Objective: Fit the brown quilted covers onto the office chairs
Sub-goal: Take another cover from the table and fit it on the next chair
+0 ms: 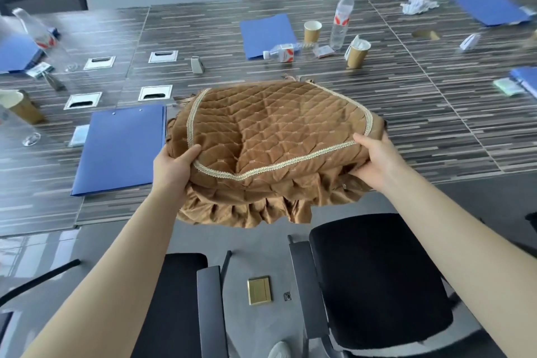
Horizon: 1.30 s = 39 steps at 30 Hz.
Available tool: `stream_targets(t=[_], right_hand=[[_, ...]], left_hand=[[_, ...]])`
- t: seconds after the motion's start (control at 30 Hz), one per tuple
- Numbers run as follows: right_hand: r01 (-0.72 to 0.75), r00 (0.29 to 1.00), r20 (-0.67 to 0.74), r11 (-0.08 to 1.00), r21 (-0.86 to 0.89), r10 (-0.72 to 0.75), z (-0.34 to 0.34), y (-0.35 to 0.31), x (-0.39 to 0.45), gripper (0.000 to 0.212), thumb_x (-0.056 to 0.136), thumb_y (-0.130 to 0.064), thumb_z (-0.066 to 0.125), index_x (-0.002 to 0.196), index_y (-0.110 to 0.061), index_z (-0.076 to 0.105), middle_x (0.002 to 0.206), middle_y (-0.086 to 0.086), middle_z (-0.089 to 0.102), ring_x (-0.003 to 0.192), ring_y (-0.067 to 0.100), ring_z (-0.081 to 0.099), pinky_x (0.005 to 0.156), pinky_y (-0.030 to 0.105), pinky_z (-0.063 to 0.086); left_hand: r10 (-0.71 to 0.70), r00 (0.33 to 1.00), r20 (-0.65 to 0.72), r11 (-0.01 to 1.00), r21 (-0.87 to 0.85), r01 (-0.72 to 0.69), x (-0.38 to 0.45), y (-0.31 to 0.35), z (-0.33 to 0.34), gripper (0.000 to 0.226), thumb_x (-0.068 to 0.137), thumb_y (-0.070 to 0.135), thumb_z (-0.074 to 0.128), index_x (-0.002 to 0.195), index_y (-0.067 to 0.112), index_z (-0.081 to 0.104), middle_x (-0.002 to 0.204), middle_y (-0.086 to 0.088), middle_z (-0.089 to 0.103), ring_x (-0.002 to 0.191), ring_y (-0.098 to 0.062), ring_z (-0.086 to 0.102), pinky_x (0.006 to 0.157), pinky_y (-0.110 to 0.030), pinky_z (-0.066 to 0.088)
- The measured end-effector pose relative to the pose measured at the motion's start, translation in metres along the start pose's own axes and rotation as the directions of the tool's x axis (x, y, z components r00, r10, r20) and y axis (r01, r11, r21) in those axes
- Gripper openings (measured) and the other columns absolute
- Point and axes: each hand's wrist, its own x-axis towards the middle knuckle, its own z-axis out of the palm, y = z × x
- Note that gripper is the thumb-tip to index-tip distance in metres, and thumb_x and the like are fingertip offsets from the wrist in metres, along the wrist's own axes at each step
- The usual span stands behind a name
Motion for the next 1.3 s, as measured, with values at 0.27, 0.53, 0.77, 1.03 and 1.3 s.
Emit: stream_targets(t=[0.27,0.53,0.77,1.03,1.3], right_hand=[[0.129,0.974,0.187,0.992,-0.01,-0.125,-0.021,-0.01,-0.124,0.064,0.094,0.009,0.042,0.134,-0.04,0.046,0.121,0.002,0.065,0.105,0.031,0.065,0.073,0.053,0.055],[0.295,0.855,0.482,0.943,-0.151,-0.19,-0.049,-0.013,-0.255,0.063,0.094,0.007,0.045,0.13,-0.044,0.05,0.113,-0.005,0.072,0.095,0.021,0.072,0.068,0.043,0.058],[0.369,0.709,0.693,0.905,-0.21,-0.128,-0.02,0.0,-0.351,0.055,0.094,0.002,0.05,0.119,-0.046,0.058,0.123,0.001,0.068,0.108,0.026,0.065,0.086,0.046,0.053],[0.756,0.503,0.864,0.482,-0.443,0.005,0.025,0.041,-0.43,0.058,0.091,0.001,0.058,0.11,-0.054,0.06,0.126,-0.022,0.061,0.114,-0.001,0.059,0.104,0.026,0.043],[0.985,0.15,0.985,-0.079,-0.156,-0.085,0.09,0.087,-0.488,0.049,0.082,0.011,0.063,0.117,-0.022,0.069,0.112,-0.02,0.064,0.105,-0.014,0.054,0.093,0.002,0.035]], left_hand=[[0.024,0.996,-0.084,1.0,-0.01,-0.025,-0.114,-0.04,-0.055,0.028,0.082,0.02,0.076,0.108,0.013,0.068,0.101,-0.009,0.073,0.092,-0.028,0.071,0.083,-0.044,0.058],[-0.314,0.949,0.004,0.946,-0.084,0.313,-0.253,-0.08,-0.129,0.017,0.088,0.003,0.064,0.097,-0.01,0.064,0.078,-0.025,0.073,0.063,-0.041,0.068,0.052,-0.043,0.054],[-0.344,0.933,0.108,0.8,0.554,0.231,-0.348,-0.097,-0.18,0.029,0.092,0.022,0.062,0.119,0.018,0.053,0.109,-0.004,0.065,0.085,-0.021,0.073,0.077,-0.033,0.06],[0.326,0.937,0.125,0.787,0.514,-0.342,-0.385,-0.037,-0.223,0.091,0.089,0.032,0.068,0.155,0.031,0.005,0.16,0.002,0.021,0.137,-0.023,0.041,0.108,-0.04,0.039],[0.628,0.778,-0.038,0.617,0.634,-0.467,-0.412,-0.045,-0.312,0.049,0.068,0.045,0.066,0.116,0.041,0.056,0.107,0.015,0.06,0.111,-0.01,0.04,0.1,-0.04,0.037]])
